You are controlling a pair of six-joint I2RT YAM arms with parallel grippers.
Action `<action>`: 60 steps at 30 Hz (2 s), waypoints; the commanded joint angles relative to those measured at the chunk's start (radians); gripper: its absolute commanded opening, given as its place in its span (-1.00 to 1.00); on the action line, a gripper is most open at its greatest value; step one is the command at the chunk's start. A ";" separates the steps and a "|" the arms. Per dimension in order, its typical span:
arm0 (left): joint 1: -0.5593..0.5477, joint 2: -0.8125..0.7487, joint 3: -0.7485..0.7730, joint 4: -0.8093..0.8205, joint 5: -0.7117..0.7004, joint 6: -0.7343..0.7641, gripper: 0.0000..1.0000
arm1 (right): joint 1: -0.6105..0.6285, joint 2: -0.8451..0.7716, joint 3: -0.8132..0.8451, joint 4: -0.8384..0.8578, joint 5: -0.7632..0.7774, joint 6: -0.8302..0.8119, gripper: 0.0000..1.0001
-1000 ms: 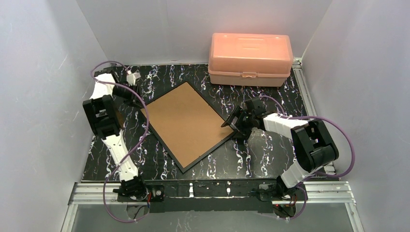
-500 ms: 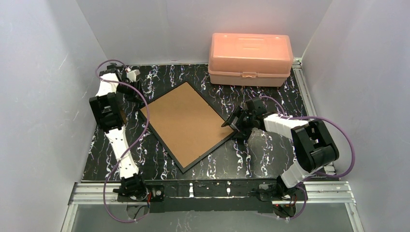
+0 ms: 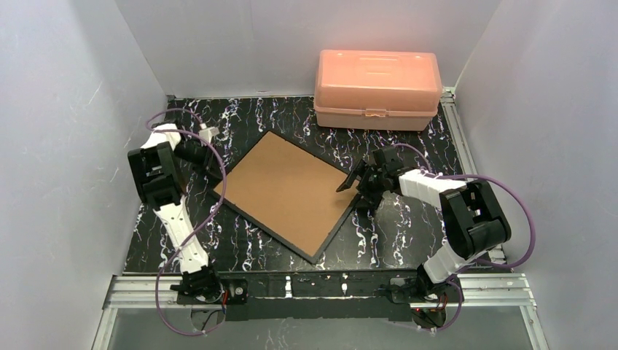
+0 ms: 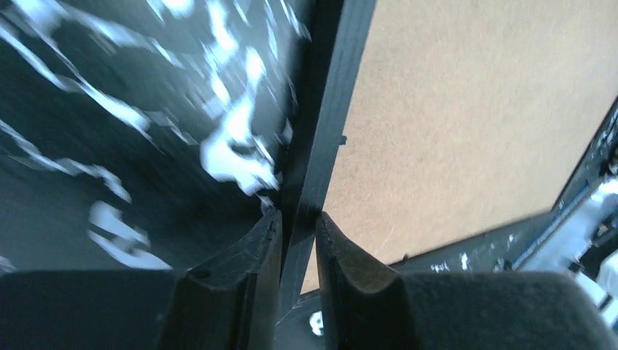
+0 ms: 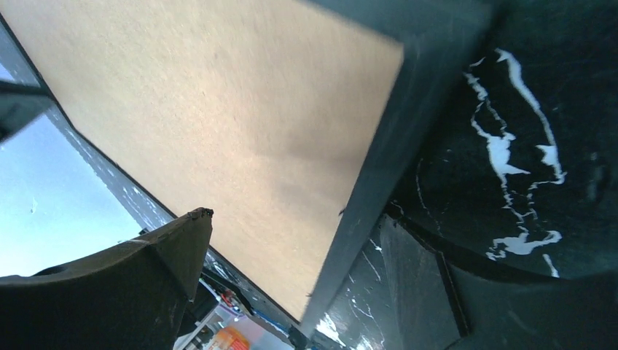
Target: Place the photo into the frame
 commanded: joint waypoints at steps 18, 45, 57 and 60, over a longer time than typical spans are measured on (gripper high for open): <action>0.042 -0.199 -0.197 -0.138 0.112 0.016 -0.38 | -0.184 -0.045 0.057 0.000 -0.147 -0.113 0.63; 0.015 -0.082 -0.204 -0.046 -0.017 0.009 -0.64 | -0.129 0.025 -0.029 0.092 -0.138 -0.086 0.54; 0.011 -0.073 -0.209 -0.033 -0.055 0.016 -0.97 | -0.130 0.025 0.003 0.059 -0.099 -0.133 0.52; 0.011 -0.074 -0.211 -0.031 -0.057 0.014 -0.94 | -0.131 0.017 0.004 0.058 -0.108 -0.133 0.51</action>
